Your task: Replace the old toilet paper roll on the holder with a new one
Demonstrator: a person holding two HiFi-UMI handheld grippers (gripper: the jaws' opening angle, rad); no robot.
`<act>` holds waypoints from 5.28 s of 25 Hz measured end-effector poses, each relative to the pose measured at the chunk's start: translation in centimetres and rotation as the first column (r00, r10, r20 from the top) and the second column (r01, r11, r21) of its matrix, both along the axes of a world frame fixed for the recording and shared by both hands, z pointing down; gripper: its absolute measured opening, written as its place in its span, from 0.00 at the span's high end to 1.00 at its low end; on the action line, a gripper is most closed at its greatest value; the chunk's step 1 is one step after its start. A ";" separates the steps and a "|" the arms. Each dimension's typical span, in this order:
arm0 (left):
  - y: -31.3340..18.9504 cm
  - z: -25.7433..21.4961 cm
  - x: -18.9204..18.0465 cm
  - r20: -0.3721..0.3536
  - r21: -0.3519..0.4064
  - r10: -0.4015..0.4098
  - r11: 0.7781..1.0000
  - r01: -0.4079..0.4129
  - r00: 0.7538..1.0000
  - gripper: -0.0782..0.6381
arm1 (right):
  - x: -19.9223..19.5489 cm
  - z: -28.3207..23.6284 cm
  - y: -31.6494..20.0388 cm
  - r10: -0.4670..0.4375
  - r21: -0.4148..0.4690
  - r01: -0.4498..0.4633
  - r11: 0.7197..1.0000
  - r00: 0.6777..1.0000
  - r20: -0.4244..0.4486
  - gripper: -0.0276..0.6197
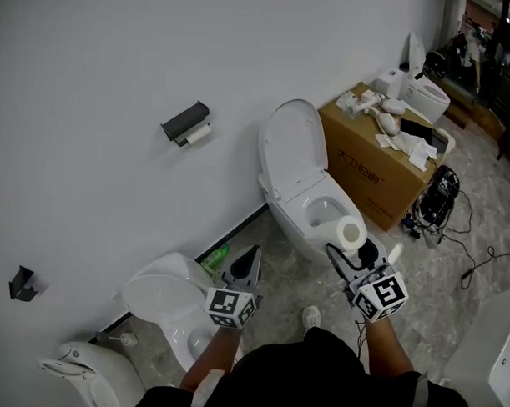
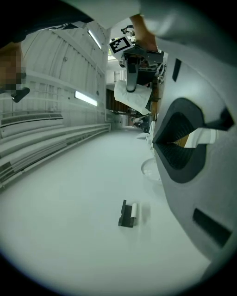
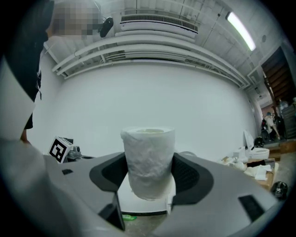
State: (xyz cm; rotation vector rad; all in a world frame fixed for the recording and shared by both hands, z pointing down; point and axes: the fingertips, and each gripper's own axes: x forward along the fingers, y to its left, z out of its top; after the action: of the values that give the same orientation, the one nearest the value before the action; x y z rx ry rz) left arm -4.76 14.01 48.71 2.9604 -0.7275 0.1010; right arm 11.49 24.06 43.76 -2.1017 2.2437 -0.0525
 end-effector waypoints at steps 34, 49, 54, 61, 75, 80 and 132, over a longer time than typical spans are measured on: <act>-14.8 0.6 4.8 0.092 0.030 -0.303 0.953 0.302 0.948 0.88 | 7.0 2.6 -19.5 -0.348 -0.052 0.350 0.935 0.937 0.040 0.52; -27.2 0.3 -1.2 0.114 0.065 -0.332 0.943 0.326 0.937 0.88 | -1.4 2.3 -34.9 -0.437 -0.060 0.438 0.897 0.899 0.043 0.52; -30.4 0.6 -3.4 0.115 0.060 -0.333 0.943 0.328 0.936 0.88 | -4.1 2.3 -38.6 -0.442 -0.065 0.444 0.894 0.896 0.046 0.52; -33.9 0.1 -4.4 0.091 0.094 -0.310 0.949 0.302 0.946 0.88 | -5.7 2.5 -42.0 -0.414 -0.070 0.419 0.905 0.907 0.077 0.52; -39.1 -0.4 -0.9 0.202 0.219 -0.299 0.942 0.255 0.933 0.88 | -4.0 3.4 -48.7 -0.439 -0.084 0.450 0.889 0.890 0.120 0.52; -41.1 -0.5 0.1 0.266 0.298 -0.382 0.906 0.301 0.885 0.88 | -3.2 3.5 -50.4 -0.482 -0.089 0.493 0.865 0.868 0.122 0.52; -51.3 3.4 5.4 0.712 0.697 -0.665 0.708 -0.113 0.225 0.67 | 0.6 4.3 -54.3 -0.605 -0.102 0.618 0.780 0.785 0.131 0.52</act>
State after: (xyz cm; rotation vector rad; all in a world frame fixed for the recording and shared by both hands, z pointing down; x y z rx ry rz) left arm 0.66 -37.30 52.06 2.8190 -1.7499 2.2527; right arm 12.13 -30.24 48.10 -1.2742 2.8263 -0.3398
